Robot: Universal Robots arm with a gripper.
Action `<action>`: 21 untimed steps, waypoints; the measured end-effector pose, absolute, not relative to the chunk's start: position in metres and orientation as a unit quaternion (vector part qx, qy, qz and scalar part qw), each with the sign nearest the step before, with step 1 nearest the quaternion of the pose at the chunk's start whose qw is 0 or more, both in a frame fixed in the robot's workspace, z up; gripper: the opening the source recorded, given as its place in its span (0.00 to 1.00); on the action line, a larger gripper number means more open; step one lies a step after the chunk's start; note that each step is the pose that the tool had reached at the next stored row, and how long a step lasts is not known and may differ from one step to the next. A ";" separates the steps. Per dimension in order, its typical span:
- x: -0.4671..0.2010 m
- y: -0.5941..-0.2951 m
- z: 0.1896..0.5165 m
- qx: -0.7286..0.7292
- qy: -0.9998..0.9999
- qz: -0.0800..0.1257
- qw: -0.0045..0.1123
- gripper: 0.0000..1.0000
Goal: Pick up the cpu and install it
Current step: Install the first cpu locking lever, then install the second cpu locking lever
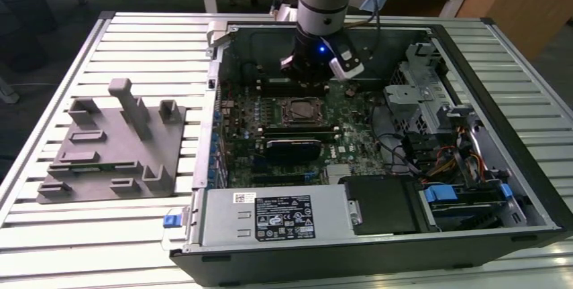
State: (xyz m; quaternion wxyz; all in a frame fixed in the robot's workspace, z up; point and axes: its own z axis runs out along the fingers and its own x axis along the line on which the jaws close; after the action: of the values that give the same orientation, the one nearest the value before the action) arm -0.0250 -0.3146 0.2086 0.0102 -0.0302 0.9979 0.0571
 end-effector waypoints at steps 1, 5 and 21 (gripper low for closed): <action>-0.025 -0.315 0.209 -0.030 0.998 0.057 0.010 0.11; -0.025 -0.316 0.209 -0.030 0.998 0.057 0.010 0.11; -0.025 -0.321 0.209 -0.030 0.998 0.057 0.010 0.11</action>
State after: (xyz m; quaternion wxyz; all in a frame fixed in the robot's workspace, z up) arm -0.0250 -0.3213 0.2086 0.0102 -0.0302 0.9979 0.0571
